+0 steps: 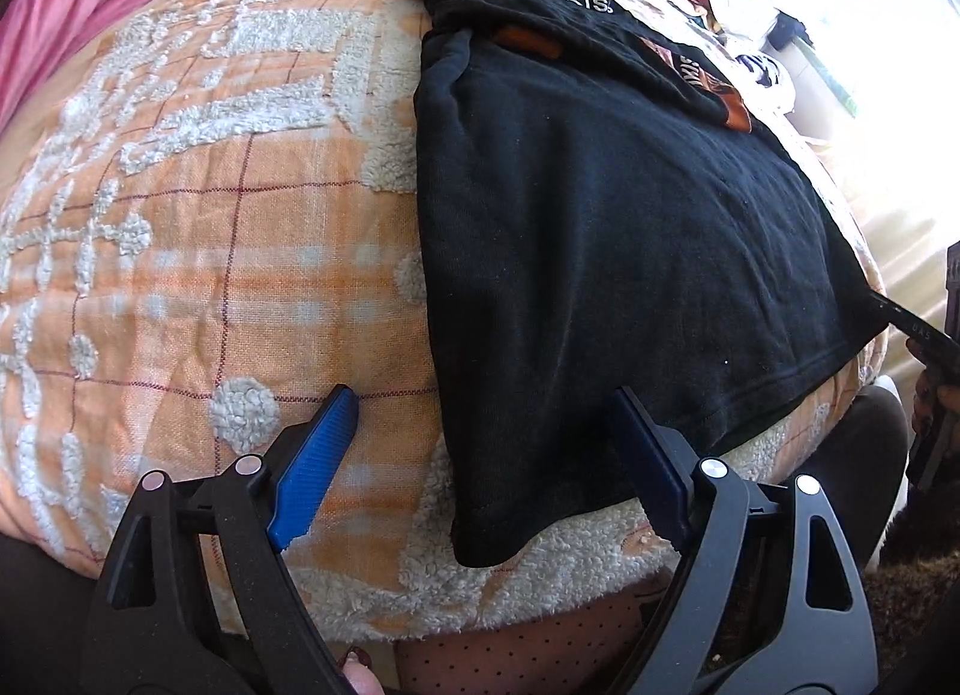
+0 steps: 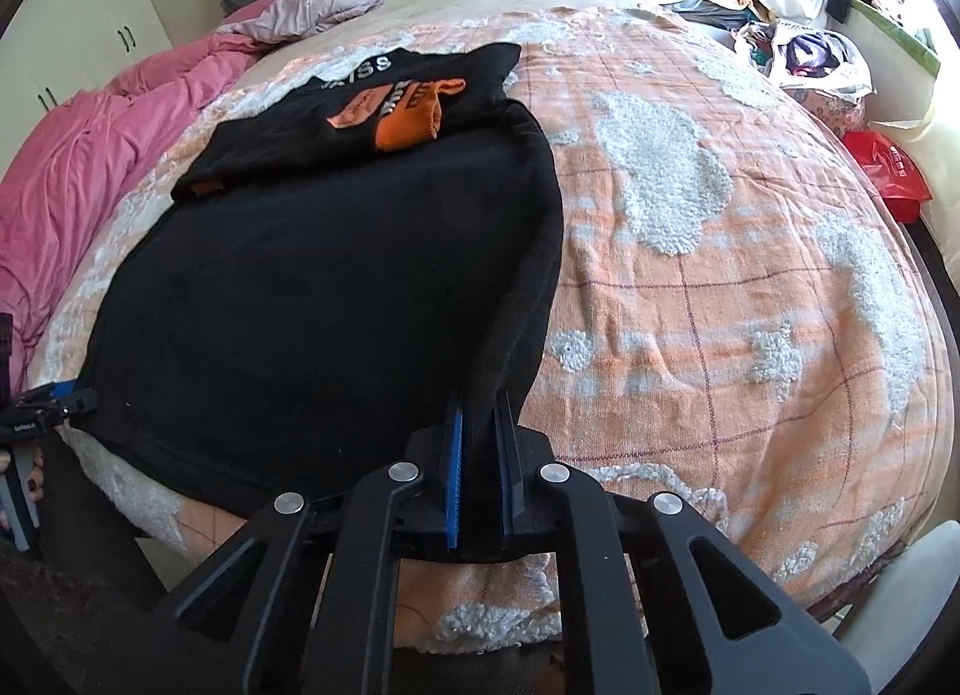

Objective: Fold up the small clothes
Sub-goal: 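Grasp the hem with the left tool while the right tool holds the hem, then lift the hem with both tools and fold it onto the collar, then lay the folded hem flat and open both tools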

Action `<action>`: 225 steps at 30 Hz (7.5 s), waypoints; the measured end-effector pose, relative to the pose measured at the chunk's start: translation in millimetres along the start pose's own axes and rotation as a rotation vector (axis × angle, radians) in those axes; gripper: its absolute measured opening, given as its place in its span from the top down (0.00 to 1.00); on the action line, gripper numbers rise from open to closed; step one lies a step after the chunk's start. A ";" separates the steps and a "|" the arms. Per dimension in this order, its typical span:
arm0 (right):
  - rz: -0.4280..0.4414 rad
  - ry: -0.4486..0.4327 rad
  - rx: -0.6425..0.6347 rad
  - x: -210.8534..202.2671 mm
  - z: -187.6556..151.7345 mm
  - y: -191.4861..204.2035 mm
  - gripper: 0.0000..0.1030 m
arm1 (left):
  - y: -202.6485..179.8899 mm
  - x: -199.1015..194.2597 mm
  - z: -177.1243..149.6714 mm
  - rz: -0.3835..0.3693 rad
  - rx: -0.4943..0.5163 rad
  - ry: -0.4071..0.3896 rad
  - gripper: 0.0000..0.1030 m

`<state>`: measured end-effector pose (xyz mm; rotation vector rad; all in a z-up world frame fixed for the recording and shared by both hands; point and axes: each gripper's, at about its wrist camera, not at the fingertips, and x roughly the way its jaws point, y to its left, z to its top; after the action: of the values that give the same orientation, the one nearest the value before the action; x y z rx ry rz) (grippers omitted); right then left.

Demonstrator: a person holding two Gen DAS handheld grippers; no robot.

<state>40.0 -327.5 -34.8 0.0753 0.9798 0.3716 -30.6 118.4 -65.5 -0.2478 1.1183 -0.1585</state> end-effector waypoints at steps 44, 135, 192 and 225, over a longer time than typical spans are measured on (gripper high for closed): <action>0.027 -0.035 0.054 -17.9 -4.3 -15.0 0.92 | 12.1 -44.8 13.7 -0.185 -0.141 -0.091 0.97; 0.079 -0.119 -0.316 93.8 184.5 62.6 0.74 | -52.1 39.9 183.2 0.127 0.122 -0.269 0.87; -0.006 -0.295 0.054 147.8 229.0 -27.6 0.92 | 45.4 57.7 267.9 0.089 -0.097 -0.420 0.98; -0.015 0.020 -0.133 139.7 207.5 13.3 0.35 | -37.7 80.5 209.0 0.173 0.093 -0.187 0.73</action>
<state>276.7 -246.0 -26.9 -0.0562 0.9725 0.4230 192.6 86.5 -38.4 -0.0798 0.9389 -0.0323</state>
